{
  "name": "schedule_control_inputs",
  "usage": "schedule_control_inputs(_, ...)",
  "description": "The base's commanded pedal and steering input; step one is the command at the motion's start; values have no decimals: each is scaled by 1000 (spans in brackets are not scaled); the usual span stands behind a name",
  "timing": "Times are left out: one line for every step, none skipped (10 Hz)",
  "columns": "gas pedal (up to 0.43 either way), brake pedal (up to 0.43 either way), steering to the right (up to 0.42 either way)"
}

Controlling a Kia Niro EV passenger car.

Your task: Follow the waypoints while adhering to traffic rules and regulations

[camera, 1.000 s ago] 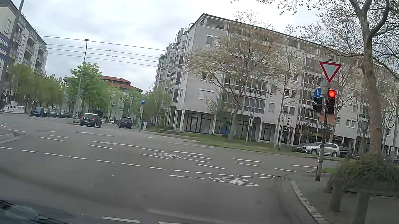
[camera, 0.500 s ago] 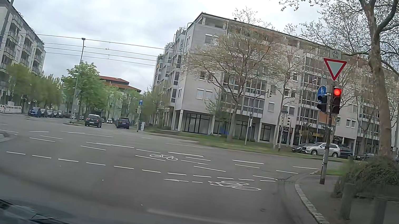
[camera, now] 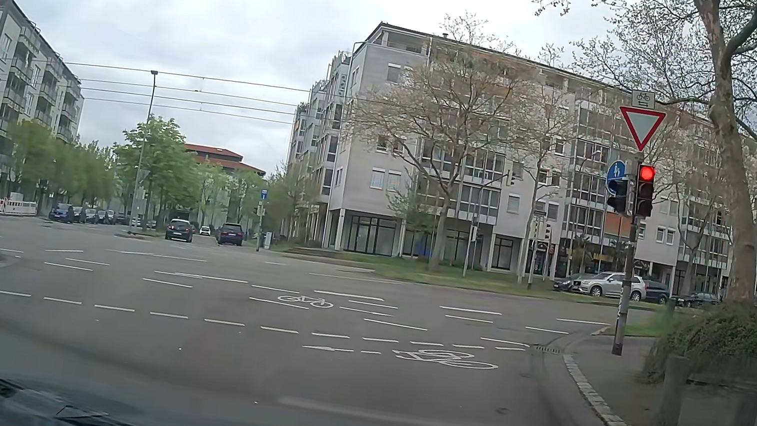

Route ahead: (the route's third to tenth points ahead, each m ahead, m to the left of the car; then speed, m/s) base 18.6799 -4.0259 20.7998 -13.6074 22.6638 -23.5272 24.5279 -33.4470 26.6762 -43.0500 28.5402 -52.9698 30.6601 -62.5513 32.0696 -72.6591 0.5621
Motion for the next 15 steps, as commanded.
schedule_control_inputs(0,128,33)
schedule_control_inputs(0,128,33)
schedule_control_inputs(0,128,33)
schedule_control_inputs(0,122,33)
schedule_control_inputs(0,122,33)
schedule_control_inputs(0,122,33)
schedule_control_inputs(0,116,34)
schedule_control_inputs(0,110,34)
schedule_control_inputs(0,110,35)
schedule_control_inputs(0,104,35)
schedule_control_inputs(0,116,35)
schedule_control_inputs(0,134,35)
schedule_control_inputs(0,140,35)
schedule_control_inputs(0,159,35)
schedule_control_inputs(0,183,35)
